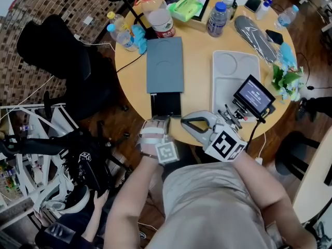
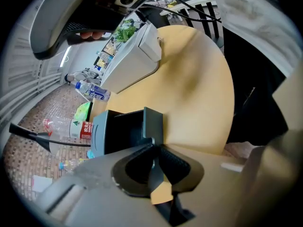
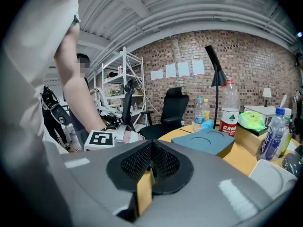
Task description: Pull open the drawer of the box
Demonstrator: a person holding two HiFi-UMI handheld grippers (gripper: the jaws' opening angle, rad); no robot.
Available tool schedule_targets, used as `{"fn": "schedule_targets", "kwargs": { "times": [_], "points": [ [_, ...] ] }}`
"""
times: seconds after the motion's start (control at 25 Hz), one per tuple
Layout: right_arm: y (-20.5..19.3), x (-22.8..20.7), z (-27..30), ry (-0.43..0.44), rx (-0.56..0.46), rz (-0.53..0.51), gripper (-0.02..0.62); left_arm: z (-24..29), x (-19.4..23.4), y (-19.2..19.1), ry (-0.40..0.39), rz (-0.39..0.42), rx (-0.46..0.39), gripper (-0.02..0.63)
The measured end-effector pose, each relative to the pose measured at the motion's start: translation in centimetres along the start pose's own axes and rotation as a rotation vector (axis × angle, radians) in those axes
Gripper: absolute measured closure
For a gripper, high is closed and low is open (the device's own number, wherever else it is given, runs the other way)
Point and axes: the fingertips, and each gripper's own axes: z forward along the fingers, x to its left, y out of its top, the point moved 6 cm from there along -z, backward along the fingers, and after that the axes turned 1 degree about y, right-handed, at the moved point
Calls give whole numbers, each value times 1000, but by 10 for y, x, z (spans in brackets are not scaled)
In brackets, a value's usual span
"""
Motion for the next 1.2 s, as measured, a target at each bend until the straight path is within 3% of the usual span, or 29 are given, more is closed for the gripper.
{"fn": "schedule_targets", "kwargs": {
  "times": [1.04, 1.2],
  "points": [
    [-5, 22, -4, 48, -10, -18, 592, -34, -43, 1, -92, -3, 30, 563],
    [-12, 20, -5, 45, 0, -16, 592, -36, -41, 0, -113, -62, 27, 540]
  ]
}}
